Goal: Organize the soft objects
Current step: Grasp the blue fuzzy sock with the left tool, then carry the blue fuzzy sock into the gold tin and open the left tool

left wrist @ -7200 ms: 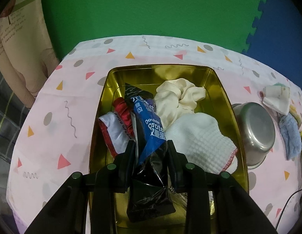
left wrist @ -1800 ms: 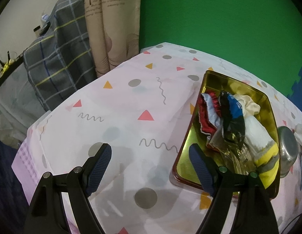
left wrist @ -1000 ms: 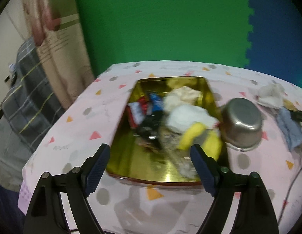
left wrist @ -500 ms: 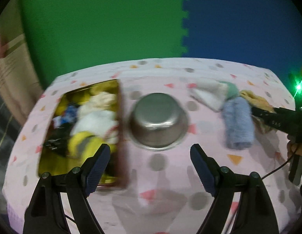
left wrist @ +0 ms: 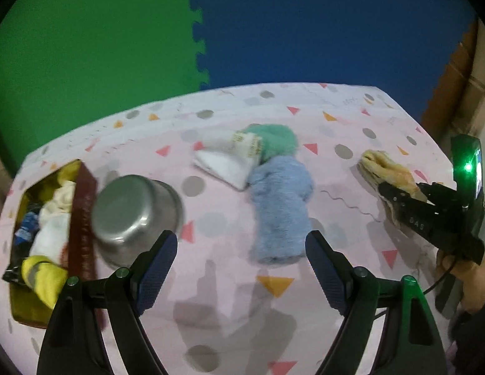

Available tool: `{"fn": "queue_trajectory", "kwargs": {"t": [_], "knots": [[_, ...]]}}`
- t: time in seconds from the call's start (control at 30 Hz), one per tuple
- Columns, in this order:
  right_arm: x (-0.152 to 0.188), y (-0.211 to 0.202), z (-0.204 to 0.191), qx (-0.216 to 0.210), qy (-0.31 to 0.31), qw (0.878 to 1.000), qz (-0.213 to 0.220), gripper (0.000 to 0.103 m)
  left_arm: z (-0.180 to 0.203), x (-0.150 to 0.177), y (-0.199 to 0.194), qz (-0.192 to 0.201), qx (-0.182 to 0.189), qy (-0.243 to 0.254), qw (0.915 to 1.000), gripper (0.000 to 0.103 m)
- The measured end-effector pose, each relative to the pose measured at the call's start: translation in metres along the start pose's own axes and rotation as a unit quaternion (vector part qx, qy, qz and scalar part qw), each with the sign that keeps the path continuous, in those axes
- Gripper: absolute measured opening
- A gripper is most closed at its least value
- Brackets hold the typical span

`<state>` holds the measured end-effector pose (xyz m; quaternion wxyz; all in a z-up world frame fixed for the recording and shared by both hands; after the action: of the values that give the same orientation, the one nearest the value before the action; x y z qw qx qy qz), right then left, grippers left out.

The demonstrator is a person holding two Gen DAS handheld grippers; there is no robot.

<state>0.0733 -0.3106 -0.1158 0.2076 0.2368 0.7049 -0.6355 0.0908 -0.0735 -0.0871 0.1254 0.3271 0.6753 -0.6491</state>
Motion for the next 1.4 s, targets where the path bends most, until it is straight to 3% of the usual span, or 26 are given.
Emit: {"fn": "queue_trajectory", "kwargs": {"t": [0.33,0.43,0.53,0.57,0.7,1.13,1.4], "knots": [[0.002,0.004,0.002,-0.007,0.007,1.000,-0.010,0.037,0.034,-0.007,0.041,-0.027,0.009,0.031,0.9991,0.081],[0.002,0.005,0.003,-0.009,0.007,1.000,-0.010,0.038,0.036,-0.009,0.056,-0.048,0.020,0.022,0.9984,0.076],[0.002,0.005,0.003,-0.012,0.010,1.000,-0.010,0.038,0.036,-0.006,0.072,-0.078,0.031,0.004,0.9964,0.051],[0.003,0.004,0.004,-0.012,0.010,1.000,-0.010,0.038,0.036,-0.005,0.075,-0.089,0.041,-0.001,0.9952,0.035],[0.003,0.005,0.004,-0.014,0.012,1.000,-0.010,0.039,0.035,-0.004,0.073,-0.093,0.057,-0.012,0.9940,0.020],[0.003,0.005,0.003,-0.015,0.013,1.000,-0.010,0.039,0.013,0.002,0.029,-0.057,0.038,0.000,0.9976,0.018],[0.003,0.005,0.004,-0.016,0.014,1.000,-0.010,0.039,-0.013,0.007,0.000,-0.045,0.020,-0.029,0.9984,0.018]]}}
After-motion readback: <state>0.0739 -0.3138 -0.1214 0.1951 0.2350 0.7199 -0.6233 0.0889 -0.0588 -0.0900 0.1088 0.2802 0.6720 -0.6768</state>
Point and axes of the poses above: each gripper's, at about its wrist camera, not at the fingertips, and y roughly the way its jaws point, z to its right, x to its underside, the point moved 5 cm from there along y, roughly the way its jaws point, and after that the axes turned 10 degrees about -x, right-handed, at the moved point
